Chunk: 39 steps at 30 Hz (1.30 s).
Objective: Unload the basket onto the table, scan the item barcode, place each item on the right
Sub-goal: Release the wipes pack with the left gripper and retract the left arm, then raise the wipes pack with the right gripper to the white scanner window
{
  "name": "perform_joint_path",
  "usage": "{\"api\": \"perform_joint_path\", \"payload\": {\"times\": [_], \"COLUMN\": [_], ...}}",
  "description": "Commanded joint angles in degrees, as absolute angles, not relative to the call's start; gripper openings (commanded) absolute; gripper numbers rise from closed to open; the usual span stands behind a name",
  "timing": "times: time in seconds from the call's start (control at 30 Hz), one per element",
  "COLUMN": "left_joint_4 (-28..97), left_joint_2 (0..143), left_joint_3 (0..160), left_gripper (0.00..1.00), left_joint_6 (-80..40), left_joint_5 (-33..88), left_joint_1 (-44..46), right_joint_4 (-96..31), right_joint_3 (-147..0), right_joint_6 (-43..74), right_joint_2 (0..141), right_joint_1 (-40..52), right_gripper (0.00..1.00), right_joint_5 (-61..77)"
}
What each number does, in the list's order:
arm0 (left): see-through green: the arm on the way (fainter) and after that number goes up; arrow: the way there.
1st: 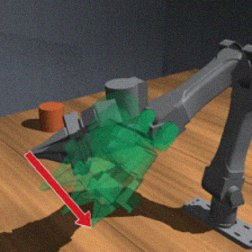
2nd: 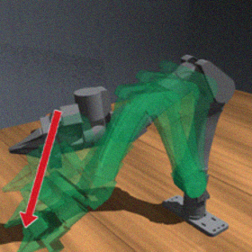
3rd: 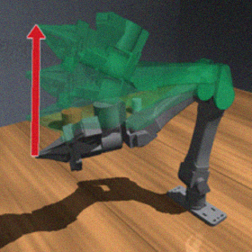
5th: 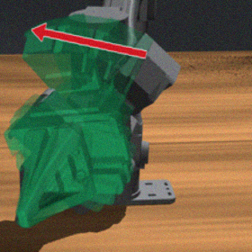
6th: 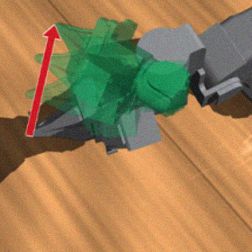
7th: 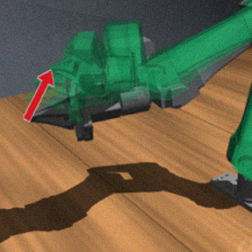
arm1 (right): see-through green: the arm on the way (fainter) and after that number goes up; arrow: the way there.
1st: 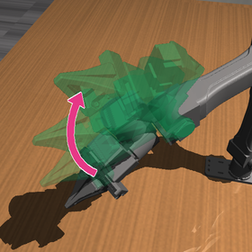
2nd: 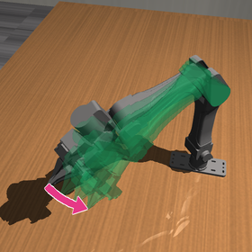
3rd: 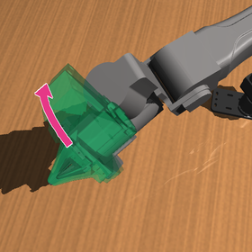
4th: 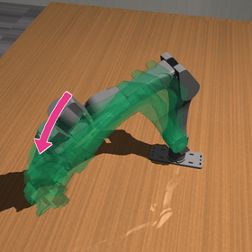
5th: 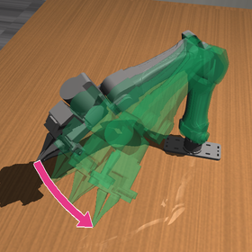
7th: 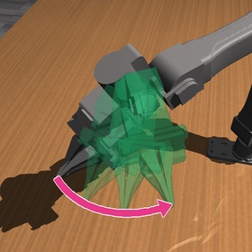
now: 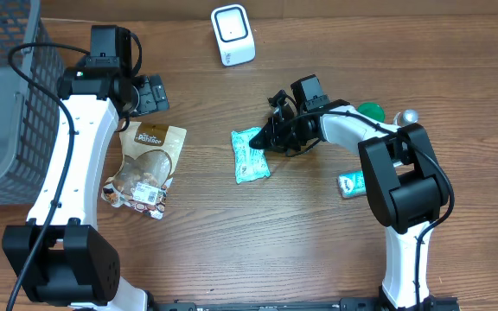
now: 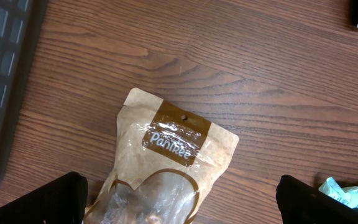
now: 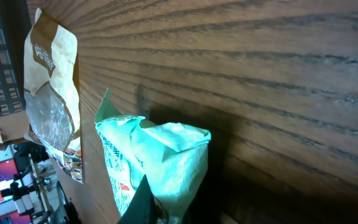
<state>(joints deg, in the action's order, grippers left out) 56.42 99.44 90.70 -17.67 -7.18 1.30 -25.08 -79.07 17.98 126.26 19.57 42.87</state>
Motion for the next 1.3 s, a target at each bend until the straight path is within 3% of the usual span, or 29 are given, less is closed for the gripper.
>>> {"api": "perform_joint_path", "payload": {"times": [0.0,0.83,1.07,1.27], "left_joint_4": [56.6,56.6,56.6,56.6], "left_joint_2": [99.5,99.5,99.5,99.5], "left_joint_3": [91.0,91.0,91.0,91.0], "left_gripper": [1.0,0.99,1.0,1.0], "left_joint_6": [-18.2,-18.2,-18.2,-18.2], "left_joint_5": [-8.3,-8.3,-8.3,-8.3], "left_joint_1": [1.5,1.5,1.5,1.5], "right_joint_4": [-25.2,-27.3,-43.9,-62.5], "right_joint_3": [-77.3,-77.5,-86.4,-103.0], "right_joint_6": [17.6,17.2,6.9,-0.2], "right_joint_2": [128.1,127.9,123.6,120.0], "right_joint_1": [19.3,19.2,19.0,20.9], "right_gripper": [0.04,0.04,0.04,0.04], "right_joint_5": [36.1,37.4,36.7,25.9]}}
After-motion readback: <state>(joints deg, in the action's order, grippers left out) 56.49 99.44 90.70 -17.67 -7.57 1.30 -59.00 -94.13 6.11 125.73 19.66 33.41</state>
